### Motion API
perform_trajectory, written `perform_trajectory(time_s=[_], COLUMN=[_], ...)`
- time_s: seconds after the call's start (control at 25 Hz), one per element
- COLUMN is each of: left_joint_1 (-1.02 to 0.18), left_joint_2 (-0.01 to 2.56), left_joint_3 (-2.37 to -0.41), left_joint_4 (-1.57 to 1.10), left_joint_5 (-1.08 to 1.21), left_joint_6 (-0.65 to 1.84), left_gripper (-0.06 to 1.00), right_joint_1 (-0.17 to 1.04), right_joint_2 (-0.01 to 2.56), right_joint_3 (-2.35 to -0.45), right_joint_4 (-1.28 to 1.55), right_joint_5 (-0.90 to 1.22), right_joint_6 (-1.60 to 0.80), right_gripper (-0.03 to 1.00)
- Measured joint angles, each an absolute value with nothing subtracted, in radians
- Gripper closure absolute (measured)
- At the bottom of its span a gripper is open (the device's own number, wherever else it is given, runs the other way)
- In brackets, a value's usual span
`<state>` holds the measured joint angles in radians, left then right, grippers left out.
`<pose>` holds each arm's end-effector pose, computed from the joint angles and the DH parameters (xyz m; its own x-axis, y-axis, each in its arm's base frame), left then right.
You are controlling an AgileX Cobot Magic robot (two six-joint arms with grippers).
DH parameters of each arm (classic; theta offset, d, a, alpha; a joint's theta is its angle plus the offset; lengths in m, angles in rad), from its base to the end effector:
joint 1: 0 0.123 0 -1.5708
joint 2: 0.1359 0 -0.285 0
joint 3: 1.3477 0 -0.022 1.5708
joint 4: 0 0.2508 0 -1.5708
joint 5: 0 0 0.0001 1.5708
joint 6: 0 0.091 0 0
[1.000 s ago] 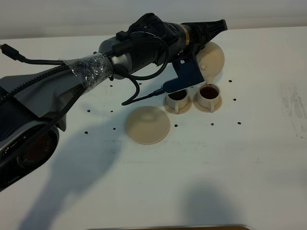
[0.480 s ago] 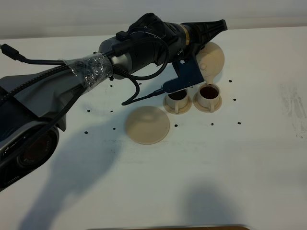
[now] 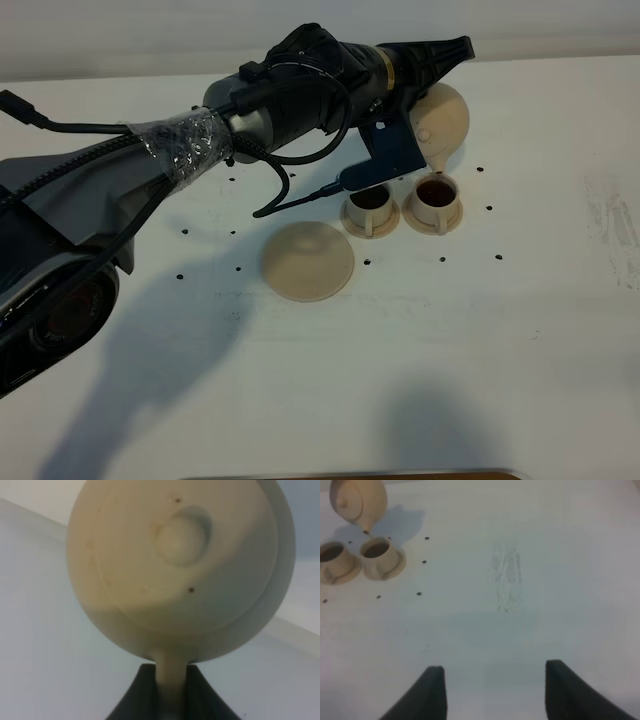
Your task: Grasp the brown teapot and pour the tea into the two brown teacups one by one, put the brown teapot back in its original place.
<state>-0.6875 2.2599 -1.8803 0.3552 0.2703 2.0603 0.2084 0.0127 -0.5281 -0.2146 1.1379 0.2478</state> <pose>0.4175 -0.3318 0.2180 0.6810 0.3076 0.6645 -0.1519 -0.8285 0.5391 -0.0067 -0.0194 0.2805 -0.4917 0.0524 -0.8692 0.0377 0.9985 0.0389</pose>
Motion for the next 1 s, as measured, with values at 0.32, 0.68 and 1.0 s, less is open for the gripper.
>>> perform_trajectory(time_s=[0.32, 0.68, 1.0], left_joint_1=[-0.688, -0.688, -0.686], left_joint_2=[2.259, 2.259, 2.259], left_joint_3=[-1.880, -1.880, -1.880], left_joint_4=[0.336, 0.328, 0.314], left_joint_5=[0.273, 0.308, 0.367], left_joint_6=[2.060, 1.916, 1.677], left_gripper=[0.78, 0.78, 0.78], right_joint_1=[0.208, 0.208, 0.208], right_joint_2=[0.013, 0.013, 0.013], right_joint_3=[-0.528, -0.528, -0.528], right_joint_4=[-0.215, -0.215, -0.215], right_joint_5=[1.138, 1.138, 1.138], right_joint_6=[0.248, 0.248, 0.248], right_gripper=[0.54, 0.54, 0.54])
